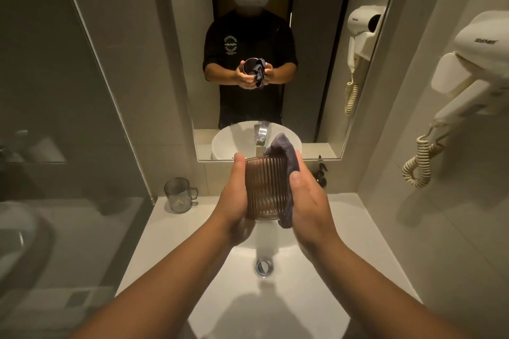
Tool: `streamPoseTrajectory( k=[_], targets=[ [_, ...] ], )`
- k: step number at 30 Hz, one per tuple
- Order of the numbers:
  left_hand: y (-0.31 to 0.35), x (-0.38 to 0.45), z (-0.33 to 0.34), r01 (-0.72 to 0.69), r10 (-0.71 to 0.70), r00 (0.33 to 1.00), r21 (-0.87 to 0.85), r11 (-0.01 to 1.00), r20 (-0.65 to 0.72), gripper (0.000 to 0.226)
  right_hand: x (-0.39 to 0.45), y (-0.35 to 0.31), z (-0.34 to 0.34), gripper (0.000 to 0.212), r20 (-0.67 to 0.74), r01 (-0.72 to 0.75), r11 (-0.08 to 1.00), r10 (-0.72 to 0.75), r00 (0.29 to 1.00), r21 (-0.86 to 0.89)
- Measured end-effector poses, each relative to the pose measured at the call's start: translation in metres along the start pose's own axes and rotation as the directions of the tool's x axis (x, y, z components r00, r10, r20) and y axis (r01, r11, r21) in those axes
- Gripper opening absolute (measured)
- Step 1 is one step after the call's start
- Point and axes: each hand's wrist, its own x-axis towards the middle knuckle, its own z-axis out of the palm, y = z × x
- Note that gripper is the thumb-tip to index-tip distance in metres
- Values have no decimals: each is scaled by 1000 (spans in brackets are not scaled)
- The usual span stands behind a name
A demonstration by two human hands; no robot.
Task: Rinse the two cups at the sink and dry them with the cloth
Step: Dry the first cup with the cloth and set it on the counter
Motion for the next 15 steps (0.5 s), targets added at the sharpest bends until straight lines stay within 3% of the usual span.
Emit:
streamPoseTrajectory(
  k=[3, 6, 8, 10, 12, 15],
  targets=[
    [3, 0, 5, -41, 47, 991, 56, 998, -124, 71, -5, 0, 5, 53, -41, 96, 956, -111, 993, -277],
    [1, -1, 9, -107, 143, 961, 160, 981, -235, 56, -11, 3, 6, 52, 33, 334, 737, -391, 920, -588],
    [-3, -2, 9, -114, 129, 981, 106, 988, -143, 58, -8, 8, 5, 50, 139, 453, 543, -520, 842, -707],
    [-6, -3, 8, -121, 124, 991, 57, 991, -41, 68, -8, 12, 5, 50, 194, 476, 450, -540, 819, -756],
    [-9, 1, 6, -132, 132, 991, 34, 991, -13, 79, -12, 12, 8, 50, 171, 452, 502, -509, 843, -737],
    [-8, 2, 4, -81, 83, 996, 40, 996, -43, 83, -14, 4, 10, 49, 74, 326, 766, -345, 936, -554]
  ],
)
